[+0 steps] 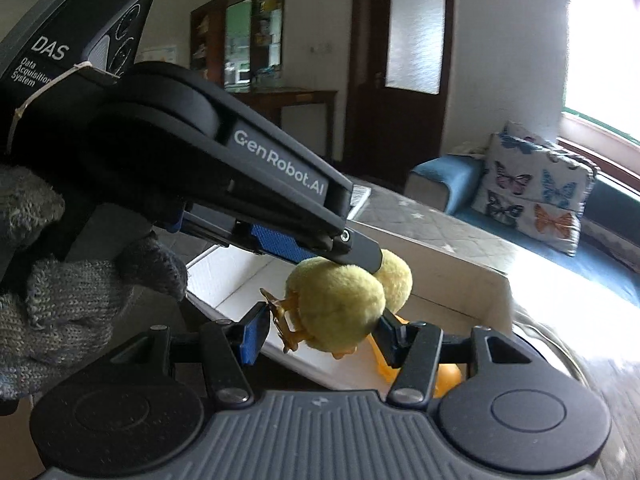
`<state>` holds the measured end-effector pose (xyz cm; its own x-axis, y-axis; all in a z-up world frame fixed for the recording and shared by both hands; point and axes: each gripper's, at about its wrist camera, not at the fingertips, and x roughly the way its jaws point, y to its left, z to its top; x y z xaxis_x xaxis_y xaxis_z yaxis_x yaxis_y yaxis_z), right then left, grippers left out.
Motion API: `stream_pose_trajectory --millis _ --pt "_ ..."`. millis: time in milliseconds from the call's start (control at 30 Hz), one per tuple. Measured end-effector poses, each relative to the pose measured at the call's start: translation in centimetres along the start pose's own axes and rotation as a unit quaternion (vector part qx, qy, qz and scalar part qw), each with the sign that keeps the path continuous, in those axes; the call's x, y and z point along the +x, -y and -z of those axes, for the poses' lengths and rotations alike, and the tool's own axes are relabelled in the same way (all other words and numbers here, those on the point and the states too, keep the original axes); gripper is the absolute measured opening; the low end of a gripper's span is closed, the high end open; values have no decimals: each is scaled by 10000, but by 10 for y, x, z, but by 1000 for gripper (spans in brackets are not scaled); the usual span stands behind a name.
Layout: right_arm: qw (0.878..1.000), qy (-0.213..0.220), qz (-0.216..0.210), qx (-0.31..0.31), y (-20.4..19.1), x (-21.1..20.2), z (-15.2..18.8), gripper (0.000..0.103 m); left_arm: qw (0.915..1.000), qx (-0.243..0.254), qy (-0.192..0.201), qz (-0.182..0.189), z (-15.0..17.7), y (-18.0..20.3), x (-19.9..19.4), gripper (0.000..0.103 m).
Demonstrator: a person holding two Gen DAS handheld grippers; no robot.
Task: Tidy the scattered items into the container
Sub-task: 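Close the left tool on the yellow chick and lift it, then carry the chick into the box and open the left tool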
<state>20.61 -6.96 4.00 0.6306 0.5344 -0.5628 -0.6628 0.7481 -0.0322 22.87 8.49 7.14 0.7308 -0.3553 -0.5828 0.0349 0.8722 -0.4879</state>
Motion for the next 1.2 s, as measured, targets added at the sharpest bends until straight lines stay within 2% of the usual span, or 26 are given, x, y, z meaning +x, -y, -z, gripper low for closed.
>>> stream_pose_trajectory --millis 300,500,700,967,1100,1200 --pt "9981 -424 -401 -199 3 59 -6 56 9985 -464 -160 -238 -5 -42 29 33" --pt "9969 -651 -445 -64 11 79 2 58 9972 -605 -320 -313 0 -55 46 33" --pt "9978 -525 -399 -6 14 71 5 58 9967 -604 -393 -366 5 -57 46 34" --pt "9993 -300 -167 123 11 41 12 59 9985 -342 -225 -365 8 -40 26 34" --pt "9997 -158 -30 182 9 27 15 69 9990 -192 -164 -360 13 -28 15 34" --pt "9999 -63 66 123 3 11 21 69 9992 -113 -154 -364 18 -21 7 34"
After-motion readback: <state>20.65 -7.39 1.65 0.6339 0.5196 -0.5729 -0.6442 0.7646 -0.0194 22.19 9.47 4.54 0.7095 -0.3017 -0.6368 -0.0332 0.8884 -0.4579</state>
